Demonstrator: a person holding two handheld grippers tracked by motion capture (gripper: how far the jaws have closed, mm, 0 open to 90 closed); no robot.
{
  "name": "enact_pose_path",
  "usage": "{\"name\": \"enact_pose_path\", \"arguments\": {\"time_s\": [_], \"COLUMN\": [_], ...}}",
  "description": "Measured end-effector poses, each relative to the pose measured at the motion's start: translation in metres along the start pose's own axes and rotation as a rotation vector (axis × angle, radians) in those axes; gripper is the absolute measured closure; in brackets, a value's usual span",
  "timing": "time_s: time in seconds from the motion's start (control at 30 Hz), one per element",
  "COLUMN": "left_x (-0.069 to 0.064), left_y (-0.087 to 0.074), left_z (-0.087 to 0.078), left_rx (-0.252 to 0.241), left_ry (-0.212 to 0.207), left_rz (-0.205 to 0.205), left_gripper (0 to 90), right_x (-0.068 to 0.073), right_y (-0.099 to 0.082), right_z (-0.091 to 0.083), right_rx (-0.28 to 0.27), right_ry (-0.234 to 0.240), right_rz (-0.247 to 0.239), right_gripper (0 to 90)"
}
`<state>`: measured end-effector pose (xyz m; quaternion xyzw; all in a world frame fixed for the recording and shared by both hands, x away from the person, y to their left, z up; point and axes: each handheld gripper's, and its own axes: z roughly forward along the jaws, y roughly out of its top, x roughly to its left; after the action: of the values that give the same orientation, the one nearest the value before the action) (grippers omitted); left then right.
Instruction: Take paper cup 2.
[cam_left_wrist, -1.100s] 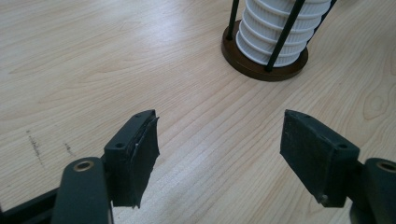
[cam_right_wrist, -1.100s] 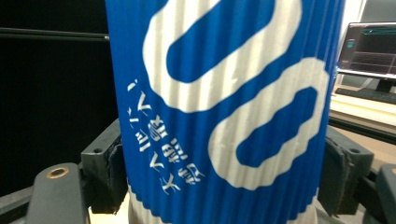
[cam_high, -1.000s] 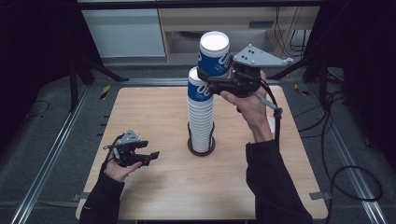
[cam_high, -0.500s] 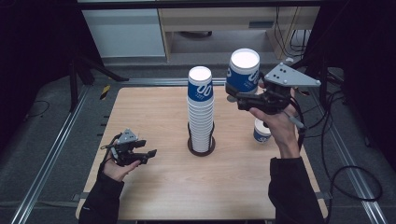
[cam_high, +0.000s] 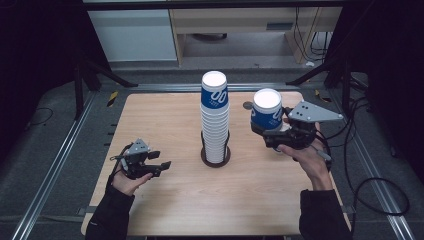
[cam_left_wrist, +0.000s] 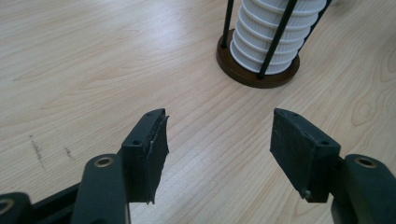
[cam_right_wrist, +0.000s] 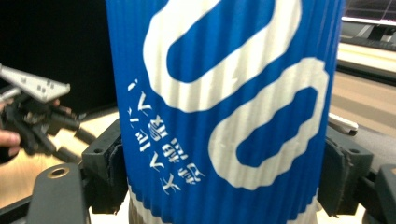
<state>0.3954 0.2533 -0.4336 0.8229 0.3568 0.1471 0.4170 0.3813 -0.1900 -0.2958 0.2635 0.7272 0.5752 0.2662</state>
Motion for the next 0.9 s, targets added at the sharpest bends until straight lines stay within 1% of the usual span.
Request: {"name": "enact_pose_path", "arguments": {"time_s": [0.07, 0.1, 0.17, 0.33, 0.47, 0.53, 0.6, 0.7, 0.9], "left_x": [-0.001, -0.002, -0.003, -0.004, -0.006, -0.007, -0.008, -0.01, -0.012], "left_y": [0.001, 0.001, 0.001, 0.002, 0.003, 0.003, 0.004, 0.005, 0.005], "left_z": [0.001, 0.001, 0.001, 0.0, 0.002, 0.002, 0.002, 0.001, 0.004], "left_rx": [0.002, 0.007, 0.005, -0.005, -0.007, -0.007, -0.008, -0.016, -0.009], "left_ry": [-0.005, -0.011, -0.009, -0.021, -0.032, -0.037, -0.042, -0.054, -0.078], "left_rz": [0.0, 0.004, 0.005, -0.002, -0.003, 0.001, 0.002, 0.007, 0.018], "left_gripper": [35.6, 35.7, 35.6, 35.6, 34.9, 34.7, 34.7, 34.7, 34.4], "right_x": [0.001, 0.003, 0.003, 0.007, 0.009, 0.01, 0.012, 0.015, 0.022], "right_y": [-0.008, -0.016, -0.019, -0.04, -0.053, -0.057, -0.058, -0.061, -0.07], "right_z": [0.0, 0.0, 0.001, 0.004, 0.006, 0.008, 0.01, 0.013, 0.022], "right_rx": [0.014, 0.028, 0.032, 0.083, 0.104, 0.121, 0.142, 0.153, 0.197], "right_ry": [0.018, 0.035, 0.041, 0.073, 0.094, 0.107, 0.112, 0.138, 0.174], "right_rz": [-0.002, -0.003, -0.004, 0.001, 0.008, 0.006, -0.008, -0.013, -0.031], "right_gripper": [20.2, 20.2, 20.2, 20.2, 20.2, 20.1, 20.1, 20.1, 20.1]}}
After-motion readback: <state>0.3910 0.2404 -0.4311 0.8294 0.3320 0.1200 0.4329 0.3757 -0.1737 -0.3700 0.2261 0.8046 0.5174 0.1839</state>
